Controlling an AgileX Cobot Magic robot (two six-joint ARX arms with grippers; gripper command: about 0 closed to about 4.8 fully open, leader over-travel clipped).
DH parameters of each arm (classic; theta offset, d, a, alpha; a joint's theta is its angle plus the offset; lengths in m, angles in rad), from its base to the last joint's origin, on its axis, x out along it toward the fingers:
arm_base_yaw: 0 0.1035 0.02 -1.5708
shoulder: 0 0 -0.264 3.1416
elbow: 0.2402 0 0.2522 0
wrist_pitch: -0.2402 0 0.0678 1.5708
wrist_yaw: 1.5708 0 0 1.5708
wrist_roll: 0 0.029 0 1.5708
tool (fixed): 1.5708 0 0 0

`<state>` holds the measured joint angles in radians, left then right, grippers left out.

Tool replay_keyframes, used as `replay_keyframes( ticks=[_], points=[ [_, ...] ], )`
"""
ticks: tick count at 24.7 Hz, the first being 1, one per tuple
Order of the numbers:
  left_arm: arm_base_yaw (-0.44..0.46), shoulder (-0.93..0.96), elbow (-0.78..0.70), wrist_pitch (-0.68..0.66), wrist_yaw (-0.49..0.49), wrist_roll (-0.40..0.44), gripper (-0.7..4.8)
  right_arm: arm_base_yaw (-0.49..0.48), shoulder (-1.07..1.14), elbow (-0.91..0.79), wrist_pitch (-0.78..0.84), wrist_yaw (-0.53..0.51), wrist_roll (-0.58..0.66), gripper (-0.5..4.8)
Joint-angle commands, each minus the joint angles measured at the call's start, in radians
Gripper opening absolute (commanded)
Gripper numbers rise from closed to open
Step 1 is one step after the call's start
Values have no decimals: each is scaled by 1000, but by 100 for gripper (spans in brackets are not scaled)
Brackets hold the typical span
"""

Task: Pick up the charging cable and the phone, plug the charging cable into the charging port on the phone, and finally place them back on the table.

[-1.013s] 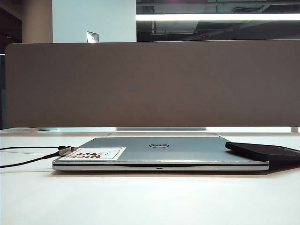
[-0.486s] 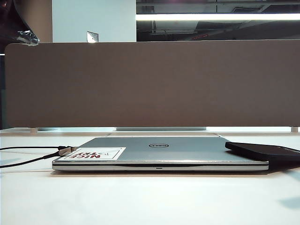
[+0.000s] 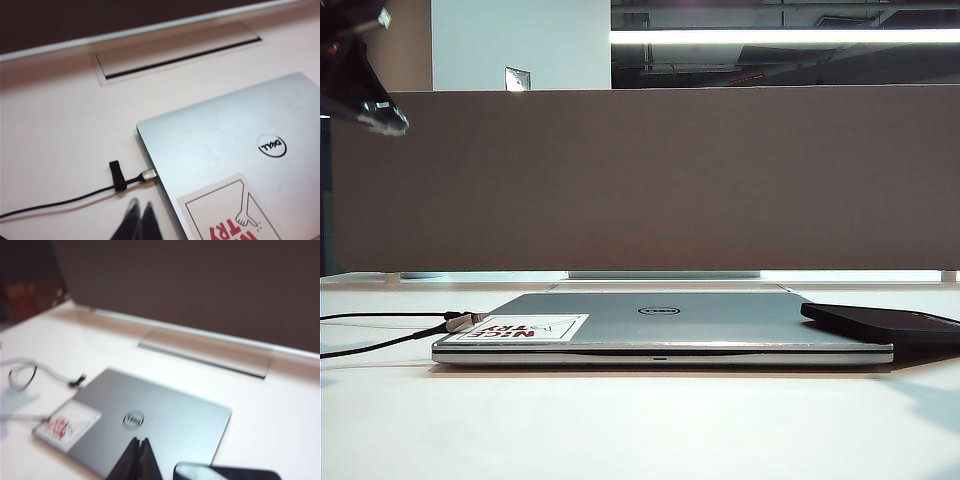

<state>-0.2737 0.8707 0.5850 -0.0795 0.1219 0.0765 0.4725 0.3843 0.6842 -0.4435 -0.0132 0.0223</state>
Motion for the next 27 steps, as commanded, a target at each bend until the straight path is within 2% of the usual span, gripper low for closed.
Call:
replay_keyframes(
  ticks=[1,4,5,7,8,10,11,14,17,19,27],
  points=[
    [-3,36,5,1,2,51,-6,28,-1,9,-32,-77,-46,-9],
    [-3,81,5,-23,2,167,-6,51,-1,9,-32,-78,-51,-9],
    [-3,104,4,-45,2,240,-6,59,-1,9,-32,-79,-54,-9],
    [-4,129,4,-63,3,275,10,59,-1,9,-32,-95,-53,-9],
    [-4,135,4,-64,3,281,41,59,-1,9,-32,-100,-53,-9],
    [-5,136,4,-77,3,324,172,59,-1,9,-33,-102,-53,-9],
    [-6,135,4,-85,3,377,237,59,-1,9,-34,-111,-53,-9],
    [-6,135,3,-129,3,495,280,60,-1,9,-47,-124,-53,-9],
    [-19,135,-17,-145,3,595,287,60,-1,9,-61,-150,-53,-9],
    [-19,135,-31,-145,3,629,287,63,-1,9,-62,-150,-53,-9],
    [-19,153,-34,-137,3,699,286,63,-2,9,-61,-152,-53,-8]
  ],
)
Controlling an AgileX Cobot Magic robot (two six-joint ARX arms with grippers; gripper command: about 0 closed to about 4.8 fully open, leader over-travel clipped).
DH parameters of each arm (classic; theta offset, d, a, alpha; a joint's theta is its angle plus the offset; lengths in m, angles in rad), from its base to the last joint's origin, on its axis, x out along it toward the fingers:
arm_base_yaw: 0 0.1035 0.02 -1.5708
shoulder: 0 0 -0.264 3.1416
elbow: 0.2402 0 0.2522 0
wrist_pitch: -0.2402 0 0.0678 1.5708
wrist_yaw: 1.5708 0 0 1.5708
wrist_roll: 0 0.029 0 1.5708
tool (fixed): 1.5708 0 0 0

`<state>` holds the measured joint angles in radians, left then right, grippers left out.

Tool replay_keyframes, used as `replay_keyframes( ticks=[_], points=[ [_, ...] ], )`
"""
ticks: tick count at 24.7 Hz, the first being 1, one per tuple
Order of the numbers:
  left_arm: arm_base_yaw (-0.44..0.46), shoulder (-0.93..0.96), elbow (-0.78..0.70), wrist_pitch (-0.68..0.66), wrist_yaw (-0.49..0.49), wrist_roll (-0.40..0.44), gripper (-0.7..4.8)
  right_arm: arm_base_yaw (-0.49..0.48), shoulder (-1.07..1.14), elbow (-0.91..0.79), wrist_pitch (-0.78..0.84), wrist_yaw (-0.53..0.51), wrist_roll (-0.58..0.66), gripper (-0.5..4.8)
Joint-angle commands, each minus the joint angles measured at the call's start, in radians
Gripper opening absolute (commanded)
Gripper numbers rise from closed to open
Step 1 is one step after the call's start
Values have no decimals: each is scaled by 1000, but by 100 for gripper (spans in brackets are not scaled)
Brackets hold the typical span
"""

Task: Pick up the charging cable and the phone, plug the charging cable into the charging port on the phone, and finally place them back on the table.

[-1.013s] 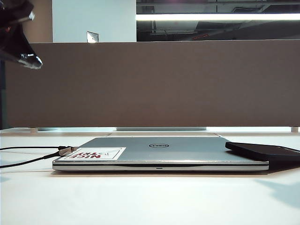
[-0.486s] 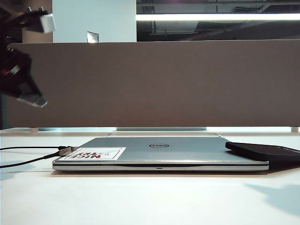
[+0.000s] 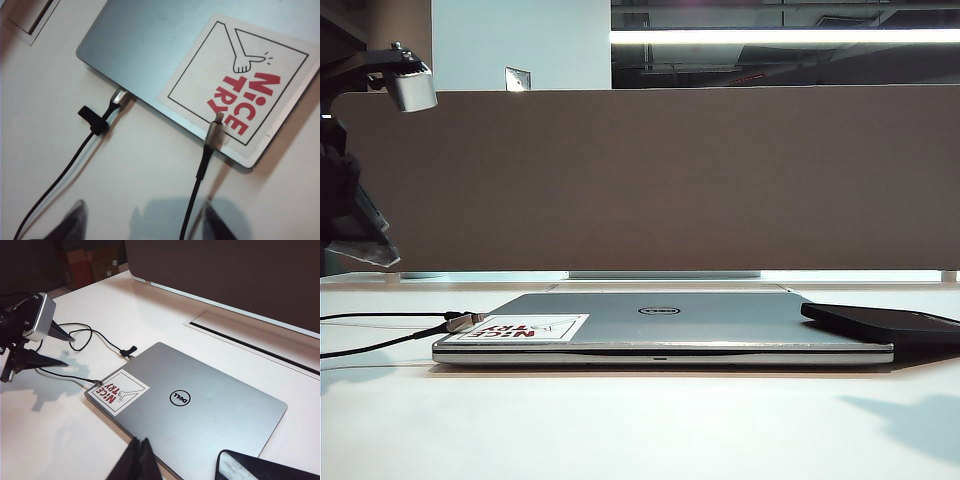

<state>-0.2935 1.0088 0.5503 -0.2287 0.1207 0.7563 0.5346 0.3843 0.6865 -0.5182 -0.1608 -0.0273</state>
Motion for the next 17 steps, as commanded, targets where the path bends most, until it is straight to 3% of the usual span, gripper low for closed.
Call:
replay_keyframes(
  ticks=[1,7,12,17],
  points=[
    [0,23,1,14,4,19,286,1,-2,7,14,-10,-4,-8],
    [0,95,1,70,4,18,286,1,-2,7,14,-25,-4,-8],
    [-95,128,1,94,4,20,278,1,-2,7,14,-25,-4,-8],
    [-109,174,1,150,4,29,278,1,-2,7,14,-25,-4,-8]
  ],
)
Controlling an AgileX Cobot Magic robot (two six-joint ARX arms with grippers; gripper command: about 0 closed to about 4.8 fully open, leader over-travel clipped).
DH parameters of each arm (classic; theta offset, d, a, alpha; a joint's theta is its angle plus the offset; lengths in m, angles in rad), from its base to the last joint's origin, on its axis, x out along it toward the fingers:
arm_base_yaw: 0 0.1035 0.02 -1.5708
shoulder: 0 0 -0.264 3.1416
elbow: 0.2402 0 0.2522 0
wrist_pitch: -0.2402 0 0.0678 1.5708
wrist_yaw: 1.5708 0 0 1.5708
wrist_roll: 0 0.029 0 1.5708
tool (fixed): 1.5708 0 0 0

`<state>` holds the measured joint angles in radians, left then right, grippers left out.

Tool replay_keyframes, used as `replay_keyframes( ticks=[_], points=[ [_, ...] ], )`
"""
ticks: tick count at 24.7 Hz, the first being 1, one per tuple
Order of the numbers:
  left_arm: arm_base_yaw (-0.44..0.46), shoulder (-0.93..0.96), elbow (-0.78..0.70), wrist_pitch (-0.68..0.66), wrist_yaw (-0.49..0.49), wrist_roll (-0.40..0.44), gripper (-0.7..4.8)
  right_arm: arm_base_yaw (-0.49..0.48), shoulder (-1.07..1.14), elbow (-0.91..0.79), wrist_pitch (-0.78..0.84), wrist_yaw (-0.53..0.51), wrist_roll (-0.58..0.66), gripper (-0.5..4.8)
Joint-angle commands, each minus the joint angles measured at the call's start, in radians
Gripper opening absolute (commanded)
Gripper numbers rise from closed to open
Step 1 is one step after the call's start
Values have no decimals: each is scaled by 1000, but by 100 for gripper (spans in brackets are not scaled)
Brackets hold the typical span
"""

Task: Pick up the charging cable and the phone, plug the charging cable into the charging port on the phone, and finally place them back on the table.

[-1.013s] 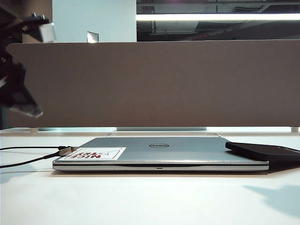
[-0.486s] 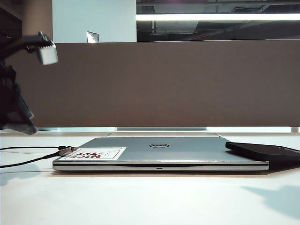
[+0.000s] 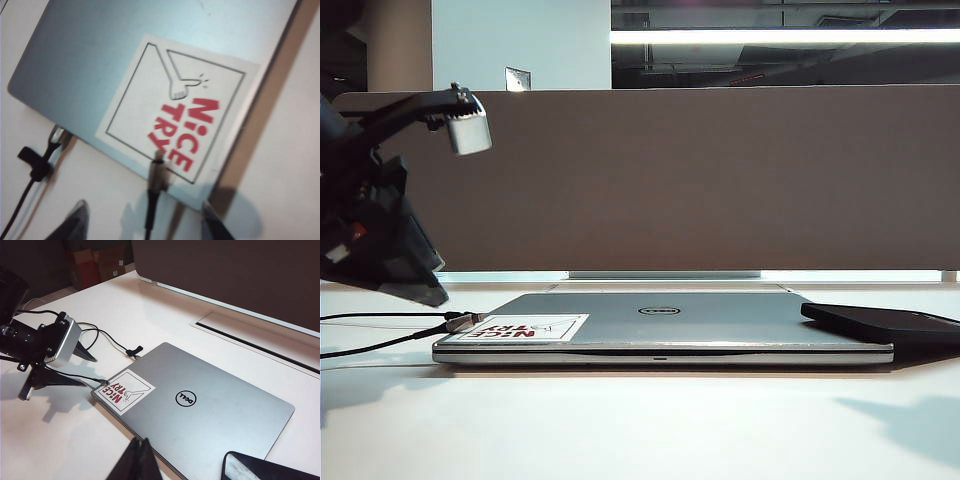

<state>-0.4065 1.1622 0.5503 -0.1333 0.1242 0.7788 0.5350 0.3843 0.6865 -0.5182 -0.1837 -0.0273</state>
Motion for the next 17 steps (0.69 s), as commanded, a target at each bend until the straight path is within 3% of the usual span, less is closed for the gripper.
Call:
replay_keyframes(
  ticks=[1,7,17],
  points=[
    [5,25,1,60,0,7,277,1,-2,7,14,-2,-4,-9],
    [8,26,1,48,0,63,268,1,-3,7,22,-2,-4,-8],
    [23,26,1,22,-3,85,268,1,-3,7,22,-2,-4,-8]
  ],
)
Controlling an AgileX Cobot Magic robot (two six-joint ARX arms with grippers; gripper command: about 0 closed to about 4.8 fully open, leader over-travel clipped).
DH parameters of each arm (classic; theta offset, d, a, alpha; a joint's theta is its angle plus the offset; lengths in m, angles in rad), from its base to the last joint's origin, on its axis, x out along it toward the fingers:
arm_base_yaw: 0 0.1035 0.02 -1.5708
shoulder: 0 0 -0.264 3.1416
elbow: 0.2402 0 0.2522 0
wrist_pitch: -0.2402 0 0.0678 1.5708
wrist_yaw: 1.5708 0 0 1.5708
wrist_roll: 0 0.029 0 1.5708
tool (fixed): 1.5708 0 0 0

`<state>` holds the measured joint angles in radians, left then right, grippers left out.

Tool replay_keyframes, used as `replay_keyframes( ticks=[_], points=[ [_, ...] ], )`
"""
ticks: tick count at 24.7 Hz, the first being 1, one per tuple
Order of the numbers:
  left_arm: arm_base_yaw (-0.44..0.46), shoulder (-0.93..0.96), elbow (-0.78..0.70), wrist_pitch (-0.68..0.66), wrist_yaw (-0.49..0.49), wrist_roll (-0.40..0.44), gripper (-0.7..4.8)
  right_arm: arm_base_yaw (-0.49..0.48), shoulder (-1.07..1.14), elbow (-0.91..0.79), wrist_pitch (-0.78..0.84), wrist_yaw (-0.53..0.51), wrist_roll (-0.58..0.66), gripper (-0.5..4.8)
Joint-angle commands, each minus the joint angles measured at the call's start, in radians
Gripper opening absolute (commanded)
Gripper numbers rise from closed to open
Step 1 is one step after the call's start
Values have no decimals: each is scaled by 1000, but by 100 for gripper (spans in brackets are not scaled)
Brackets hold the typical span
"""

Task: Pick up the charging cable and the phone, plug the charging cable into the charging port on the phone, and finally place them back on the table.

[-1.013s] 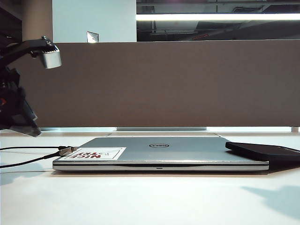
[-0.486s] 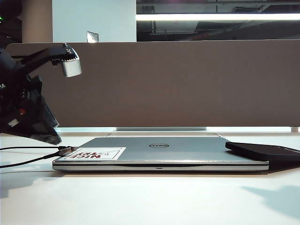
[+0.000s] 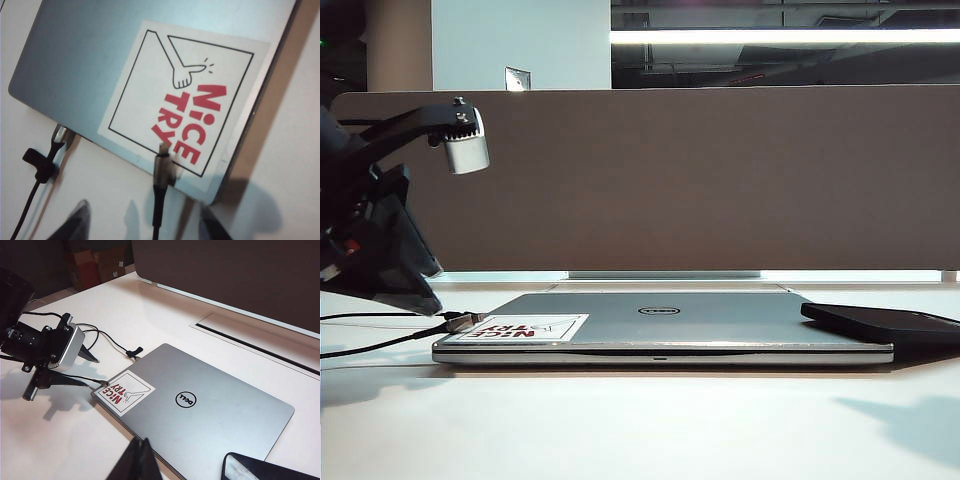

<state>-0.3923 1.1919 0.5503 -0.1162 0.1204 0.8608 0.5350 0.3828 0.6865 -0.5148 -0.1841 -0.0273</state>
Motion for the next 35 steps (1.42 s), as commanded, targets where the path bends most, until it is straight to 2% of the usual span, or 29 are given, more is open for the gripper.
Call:
replay_keyframes(
  ticks=[1,22,27,31,35],
  points=[
    [17,-4,1,5,-4,3,268,1,-2,7,18,-2,-4,-8],
    [31,48,-45,75,-4,3,268,1,-2,7,19,-2,-3,-8],
    [31,104,-45,156,-4,3,268,1,-2,7,18,-2,-3,-8],
    [31,122,-45,172,-4,3,268,1,-2,7,18,-2,-4,-8],
    [31,139,-45,183,-4,3,243,1,-2,7,19,-2,-4,-8]
  ],
)
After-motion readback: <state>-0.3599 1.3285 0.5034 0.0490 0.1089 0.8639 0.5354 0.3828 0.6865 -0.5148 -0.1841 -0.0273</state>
